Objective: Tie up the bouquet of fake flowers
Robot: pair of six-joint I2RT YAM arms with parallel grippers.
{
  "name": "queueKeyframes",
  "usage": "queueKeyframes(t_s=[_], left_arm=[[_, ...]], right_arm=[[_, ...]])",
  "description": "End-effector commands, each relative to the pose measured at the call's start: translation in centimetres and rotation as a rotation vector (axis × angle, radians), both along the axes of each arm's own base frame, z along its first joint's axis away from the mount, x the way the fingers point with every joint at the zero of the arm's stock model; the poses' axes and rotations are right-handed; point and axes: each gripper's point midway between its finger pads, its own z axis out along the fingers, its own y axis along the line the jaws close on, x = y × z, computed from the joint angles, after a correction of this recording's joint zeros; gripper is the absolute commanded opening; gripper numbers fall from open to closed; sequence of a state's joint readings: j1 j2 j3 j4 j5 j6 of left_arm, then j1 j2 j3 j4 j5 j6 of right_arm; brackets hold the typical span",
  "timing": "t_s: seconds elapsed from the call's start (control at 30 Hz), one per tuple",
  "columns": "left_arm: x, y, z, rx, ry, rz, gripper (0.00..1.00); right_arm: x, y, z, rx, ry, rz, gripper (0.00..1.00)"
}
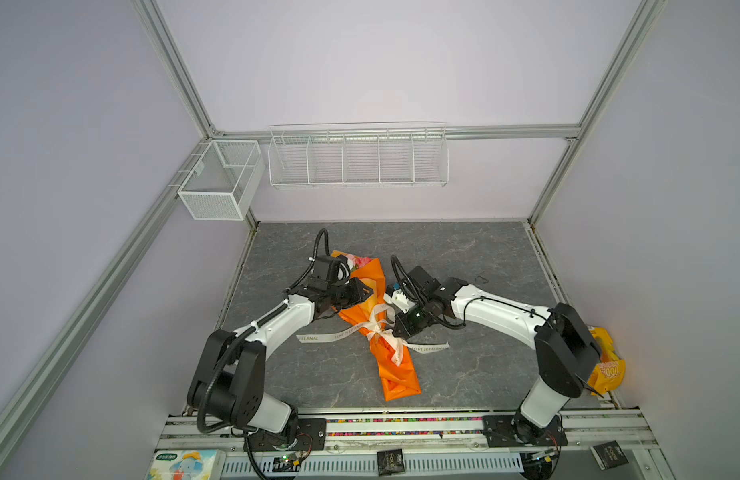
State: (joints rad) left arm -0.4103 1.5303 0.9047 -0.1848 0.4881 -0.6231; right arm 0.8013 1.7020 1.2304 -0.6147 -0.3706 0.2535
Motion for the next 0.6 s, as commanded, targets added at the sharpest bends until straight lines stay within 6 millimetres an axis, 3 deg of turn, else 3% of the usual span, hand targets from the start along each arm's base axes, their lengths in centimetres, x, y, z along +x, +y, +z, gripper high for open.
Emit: queueKeyframes(t_s=[0.0, 0.3, 0.43, 0.5, 0.57], left_arm=[[-0.2, 0.3, -2.3, 0.041, 0.047, -0.017, 0.22], [-0.5, 1.0, -5.7, 0.092, 0.096, -0.005, 0.18], [-0.9, 1.2, -7.1, 0.098, 0.115, -0.004, 0.16], [-1.0, 1.1, -7.5, 0.094, 0.124, -0.009, 0.15], [-1.2, 1.2, -7.7, 0.095, 0.127, -0.011, 0.15]], right_arm=[[-0.6, -1.0, 1.5, -0.007, -0.026, -0.016, 0.07], [-1.4, -2.8, 1.7, -0.062, 0.009, -0.098, 0.07], [-0.5, -5.1, 2.0, -0.128, -0.059, -0.180, 0.07], [-0.8, -5.0, 2.5, -0.087, -0.061, -0.178, 0.10], [-0.7, -5.6, 2.3, -0.108, -0.077, -0.191, 0.20]])
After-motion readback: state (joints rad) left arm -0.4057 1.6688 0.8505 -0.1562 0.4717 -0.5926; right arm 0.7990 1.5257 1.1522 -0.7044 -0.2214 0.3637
